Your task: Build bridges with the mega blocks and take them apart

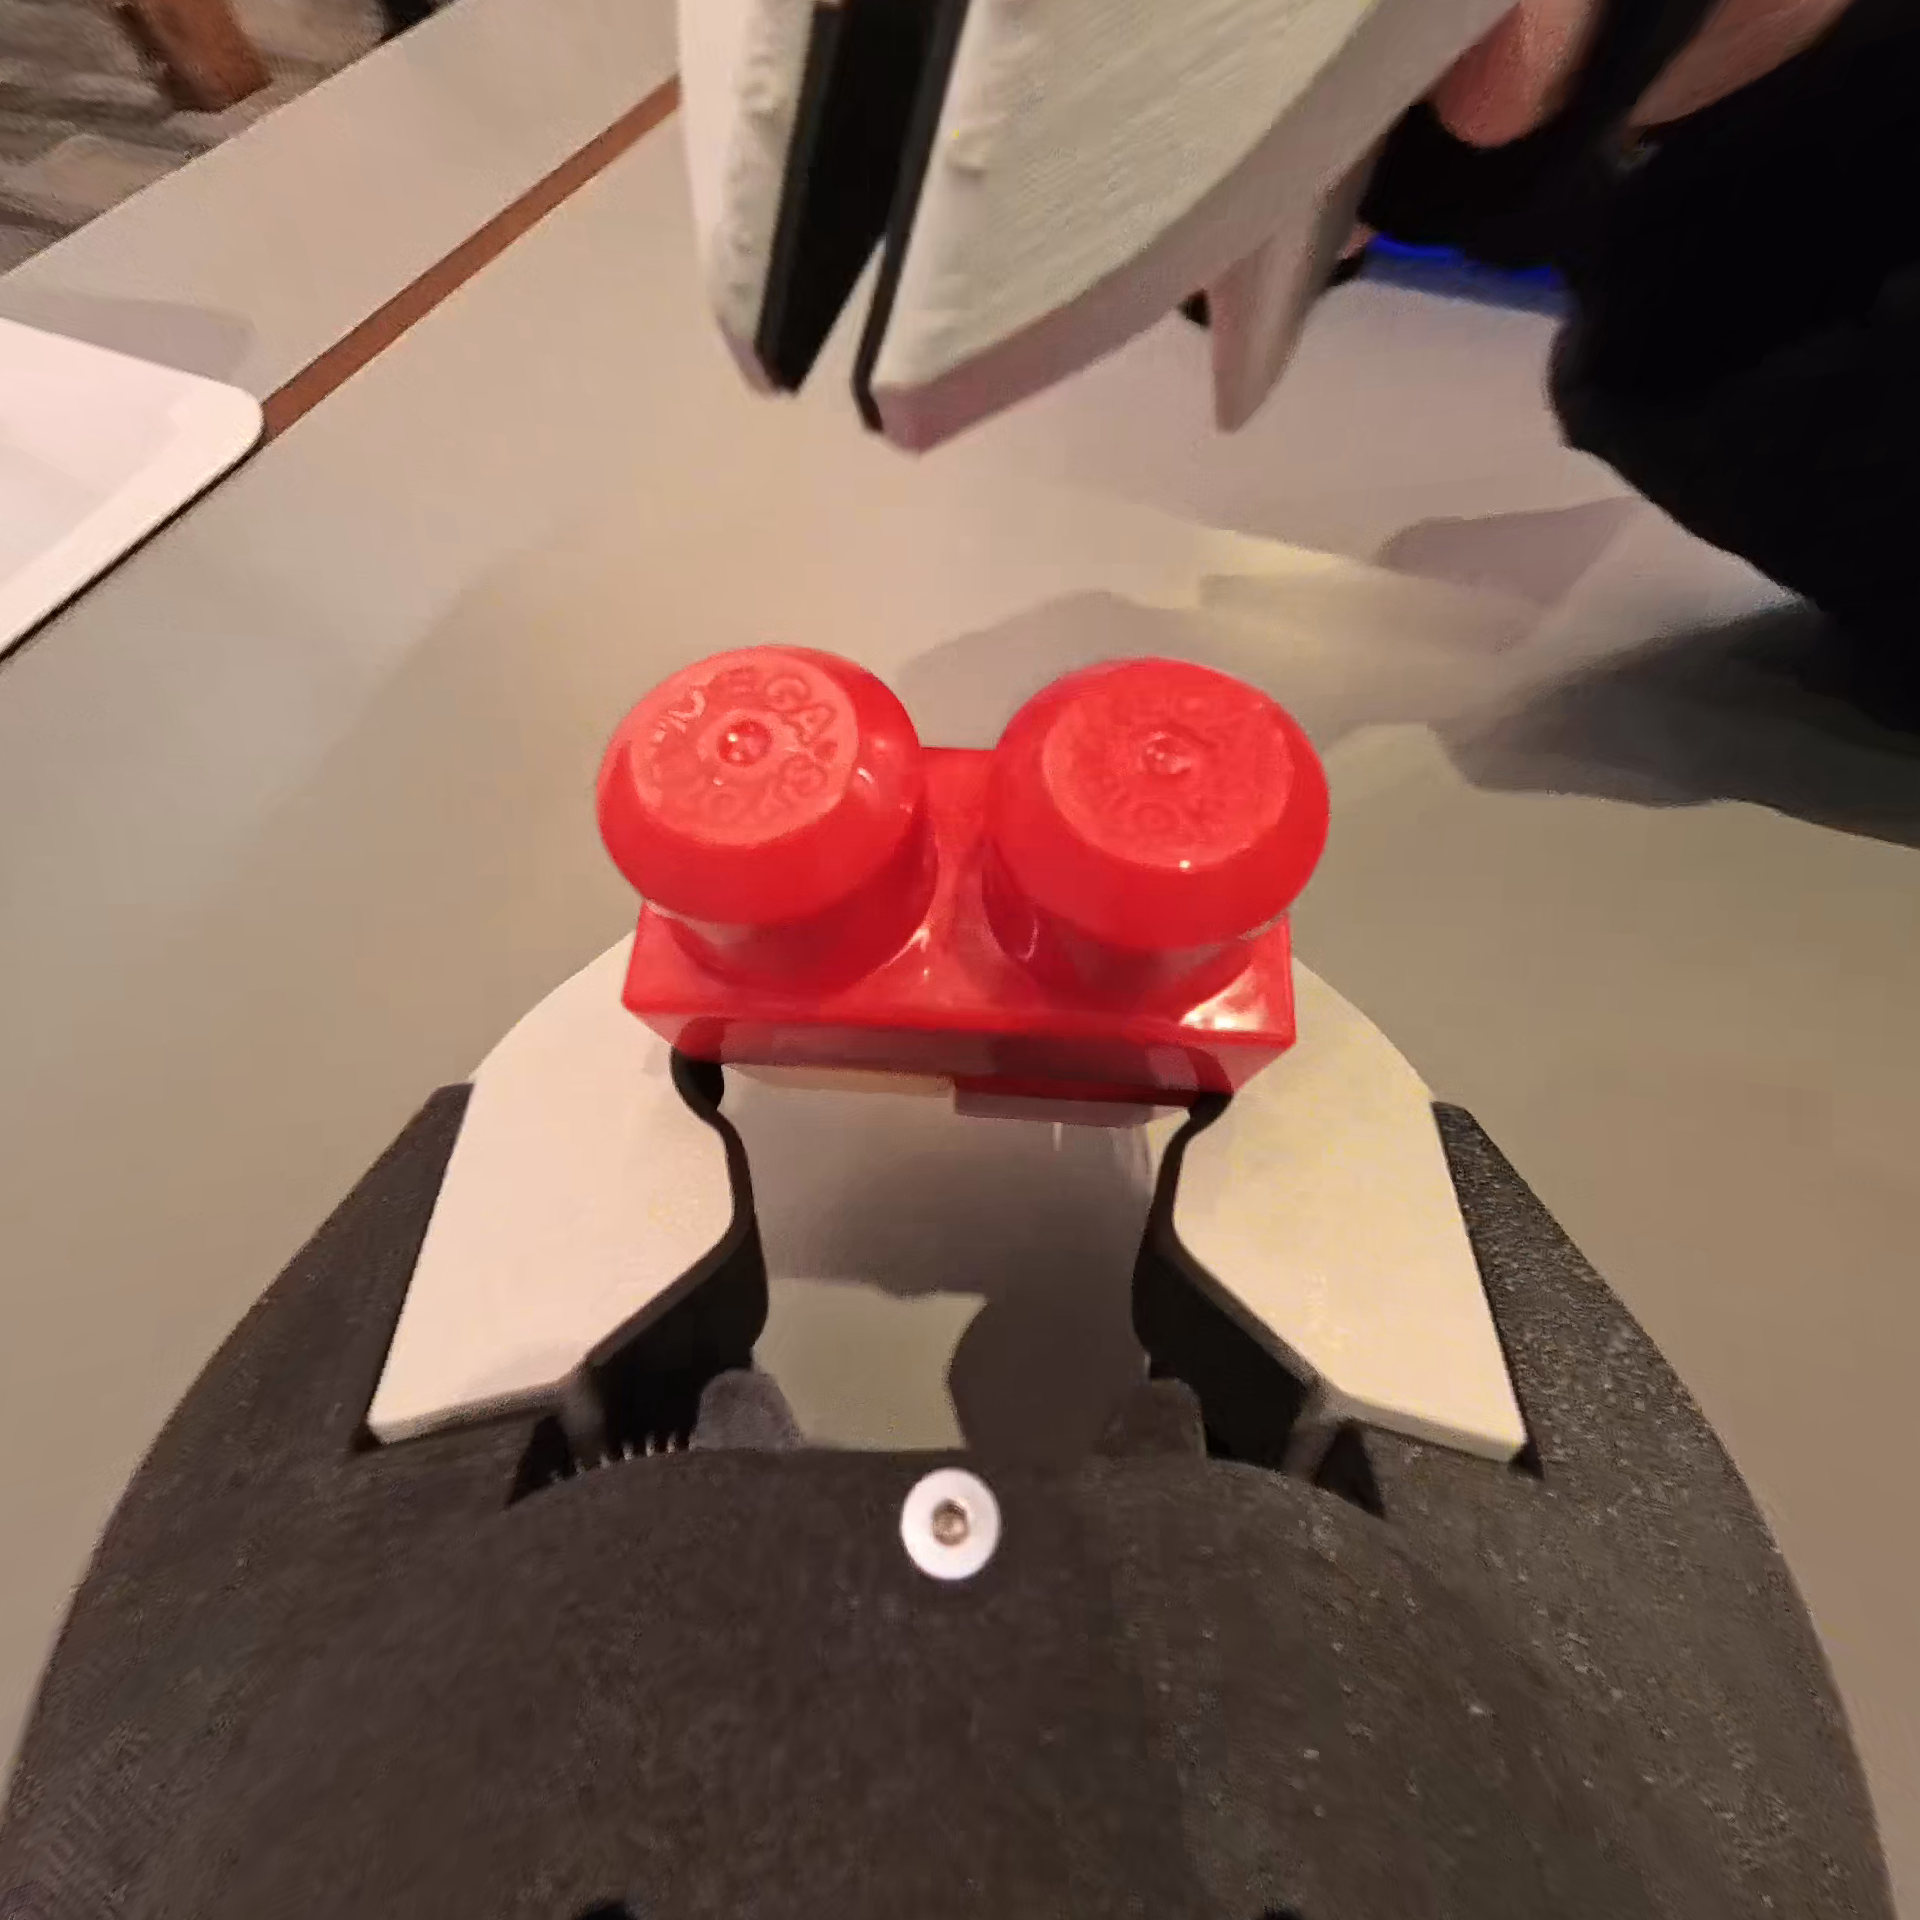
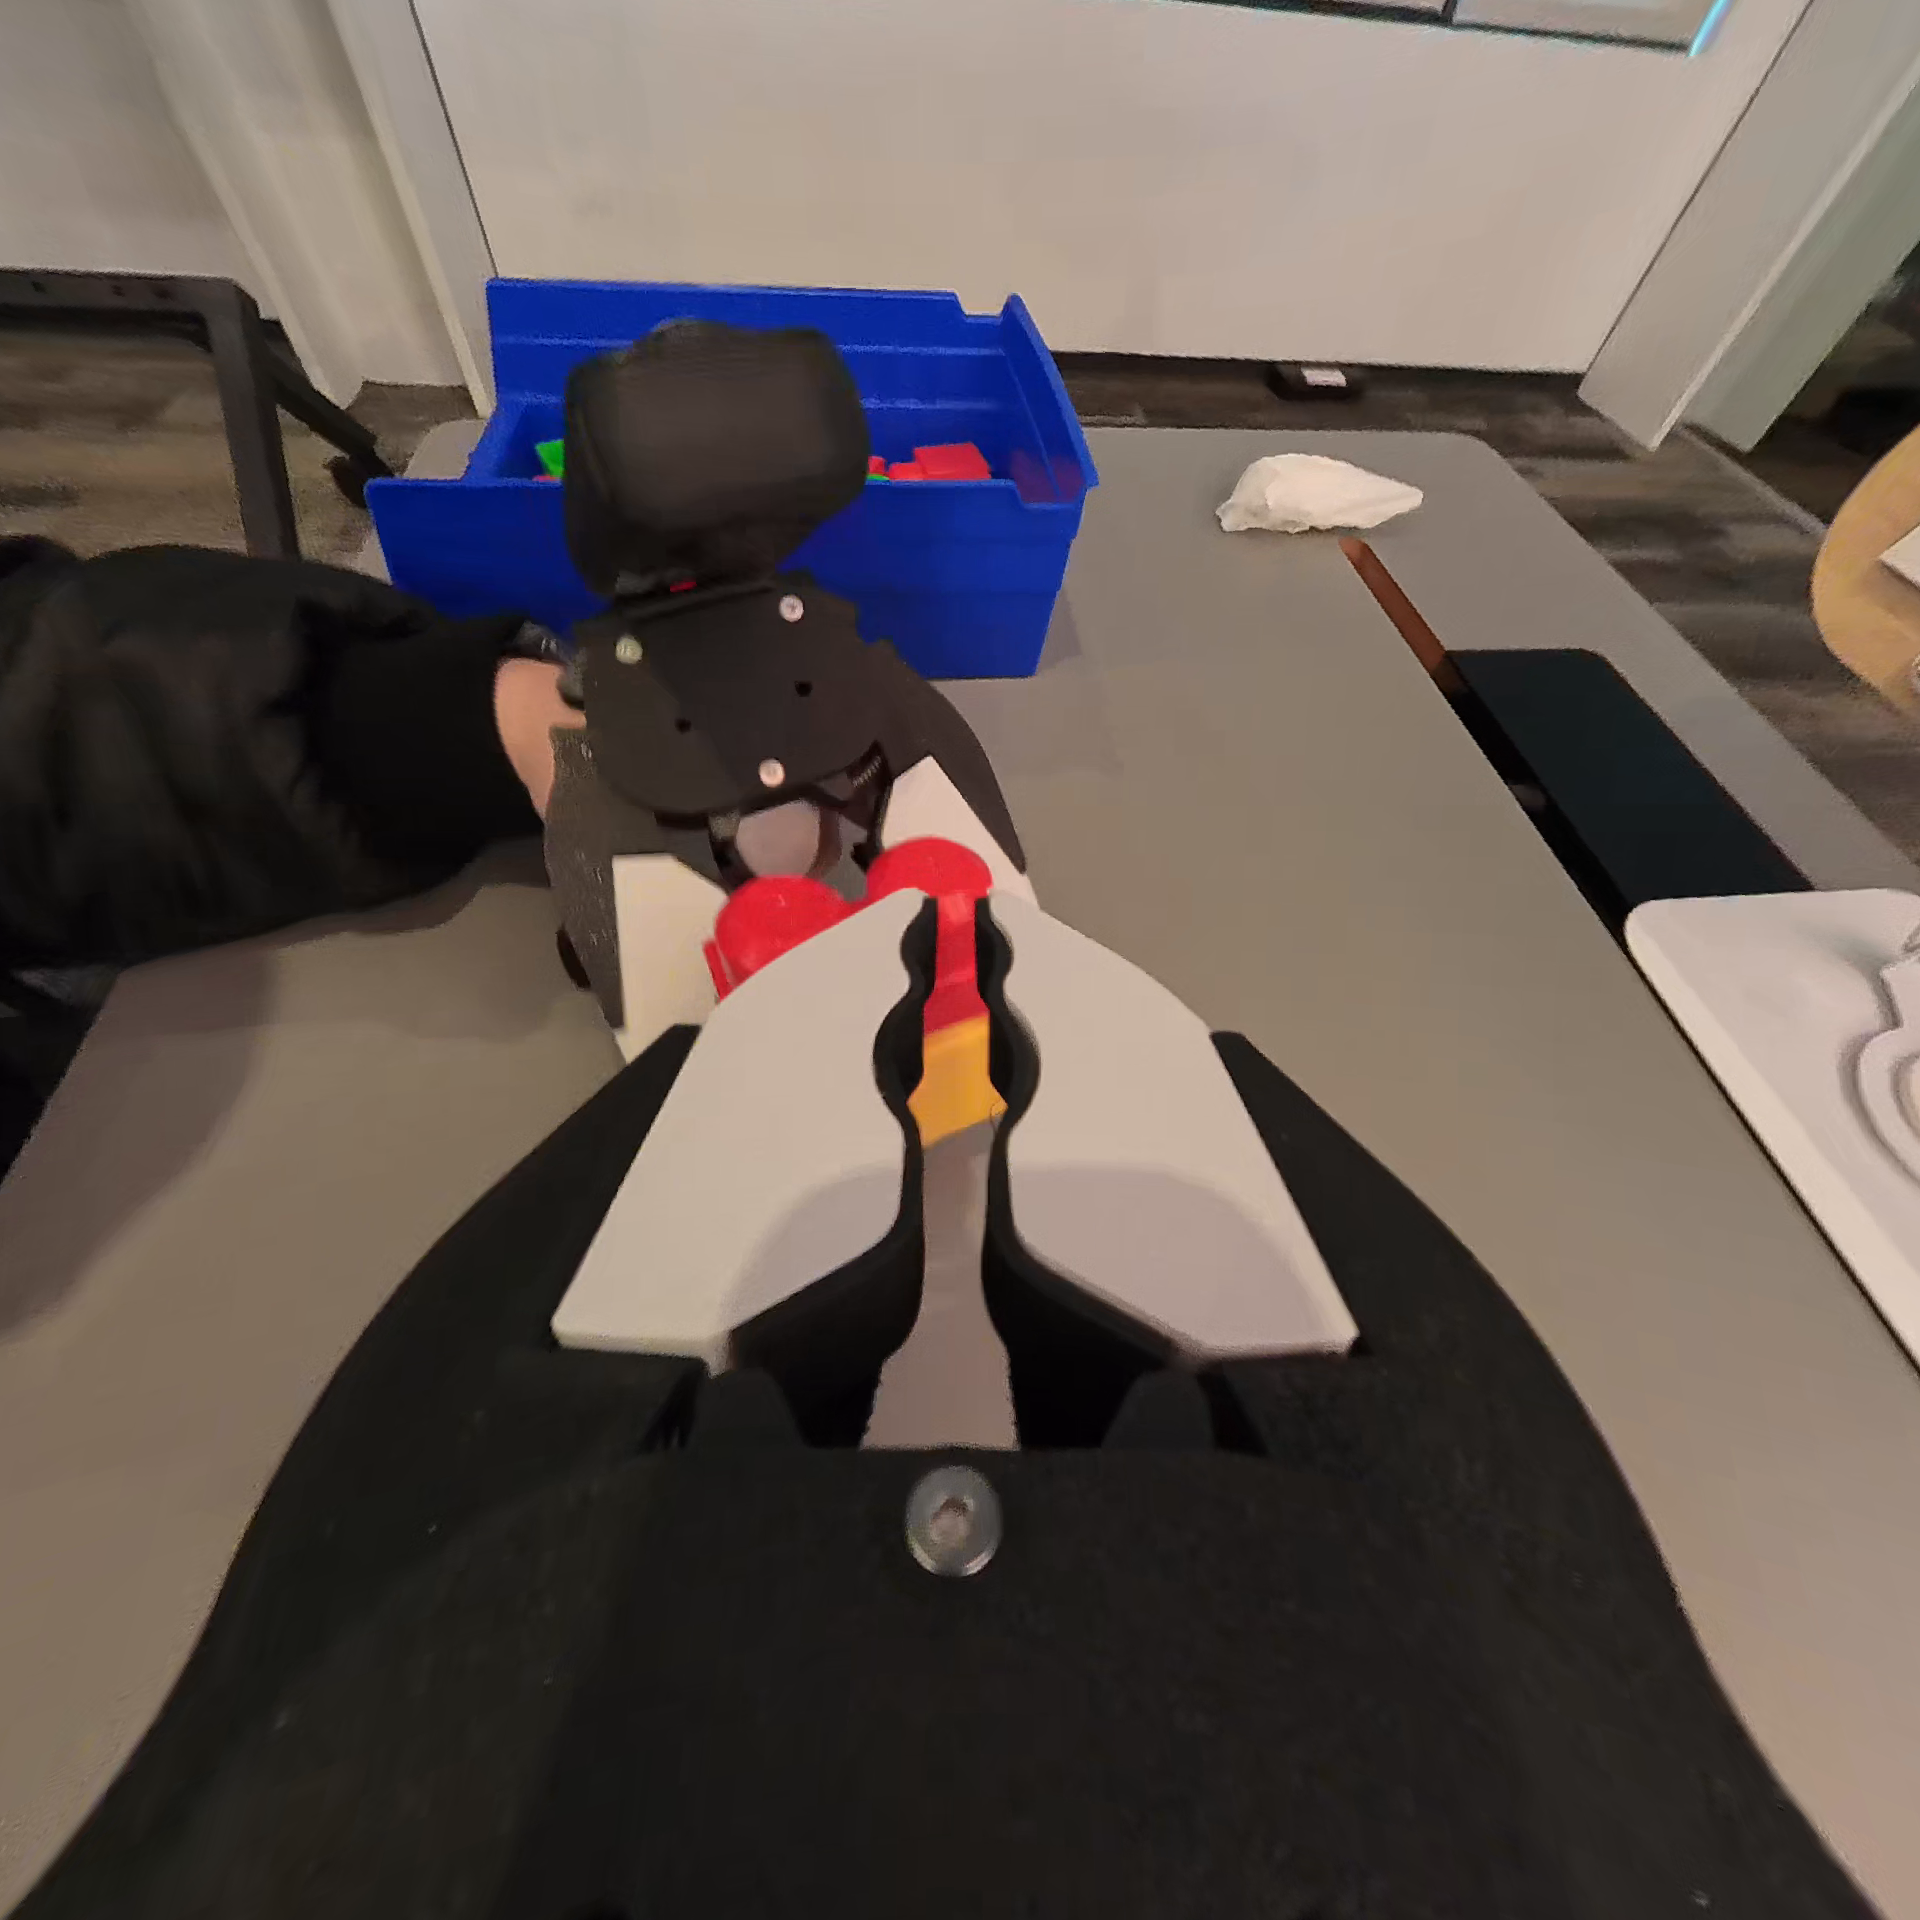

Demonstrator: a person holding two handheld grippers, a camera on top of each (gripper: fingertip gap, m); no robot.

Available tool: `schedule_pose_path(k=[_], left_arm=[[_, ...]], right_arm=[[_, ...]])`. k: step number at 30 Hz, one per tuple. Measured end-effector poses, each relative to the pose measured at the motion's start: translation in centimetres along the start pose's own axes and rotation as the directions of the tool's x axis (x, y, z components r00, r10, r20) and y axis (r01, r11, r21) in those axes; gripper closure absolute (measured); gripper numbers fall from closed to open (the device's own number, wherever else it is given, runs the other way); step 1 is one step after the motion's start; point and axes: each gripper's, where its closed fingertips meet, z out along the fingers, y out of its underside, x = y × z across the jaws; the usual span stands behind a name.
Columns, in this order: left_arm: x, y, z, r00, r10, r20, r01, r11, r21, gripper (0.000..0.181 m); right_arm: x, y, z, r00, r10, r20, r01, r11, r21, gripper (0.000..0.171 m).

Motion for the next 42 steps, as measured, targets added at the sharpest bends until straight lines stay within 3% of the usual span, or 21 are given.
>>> schedule_pose_path(k=[3, 7, 10, 13, 15, 17, 20, 24, 28, 31, 37, 42], left_arm=[[0.3, -0.6, -1.1, 0.999, 0.02, -0.025, -0.019, 0.999, 0.04, 0.092], [1.7, -1.5, -2.5, 0.99, 0.027, -0.139, -0.013, 0.995, 0.104, 0.092], [2.4, -1.6, -3.3, 0.978, 0.003, -0.21, 0.022, 0.993, 0.12, 0.092], [2.1, -1.8, -3.8, 0.98, 0.001, -0.198, 0.027, 0.99, 0.14, 0.092], [2.1, -2.1, -4.0, 0.978, -0.001, -0.207, 0.035, 0.986, 0.161, 0.092], [2.2, -2.3, -4.3, 0.975, 0.0, -0.223, 0.04, 0.984, 0.175, 0.092], [2.1, -2.2, -4.3, 0.976, -0.001, -0.217, 0.039, 0.984, 0.171, 0.092], [0.7, -2.1, -4.1, 0.993, 0.005, -0.118, 0.015, 0.986, 0.166, 0.092], [-0.7, -2.4, -4.1, 1.0, 0.005, -0.012, -0.003, 0.983, 0.185, 0.092], [-1.3, -2.7, -4.3, 0.998, 0.03, 0.052, -0.04, 0.98, 0.196, 0.092], [-1.9, -2.6, -4.0, 0.987, 0.077, 0.139, -0.1, 0.98, 0.17, 0.092], [-2.9, -3.0, -4.3, 0.961, 0.112, 0.253, -0.159, 0.973, 0.17, 0.092]], right_arm=[[1.1, 0.8, -0.9, 0.998, 0.048, -0.045, -0.048, 0.999, -0.016, 0.164], [0.5, -0.1, -0.9, 0.969, 0.23, 0.086, -0.237, 0.968, 0.088, 0.153], [-1.3, -0.7, -0.9, 0.98, 0.118, 0.162, -0.138, 0.983, 0.121, 0.143], [-1.4, 0.8, -0.4, 0.997, 0.025, 0.079, -0.028, 0.999, 0.028, 0.135], [-1.5, 1.3, -0.1, 0.984, 0.144, 0.105, -0.145, 0.989, 0.008, 0.129], [-1.2, 0.6, 0.0, 0.944, 0.292, 0.151, -0.306, 0.949, 0.077, 0.126], [-1.6, -0.1, -0.4, 0.926, 0.299, 0.229, -0.337, 0.93, 0.147, 0.125], [-0.6, 1.5, 0.2, 0.89, 0.423, 0.17, -0.44, 0.895, 0.079, 0.127], [-1.1, 1.2, 1.1, 0.698, 0.646, 0.308, -0.693, 0.718, 0.064, 0.115], [-0.6, 1.7, 1.9, 0.612, 0.724, 0.319, -0.778, 0.624, 0.075, 0.107], [-0.6, 2.0, 2.4, 0.591, 0.753, 0.288, -0.797, 0.601, 0.063, 0.093], [-1.2, 1.9, 2.9, 0.575, 0.77, 0.278, -0.808, 0.588, 0.041, 0.07]])
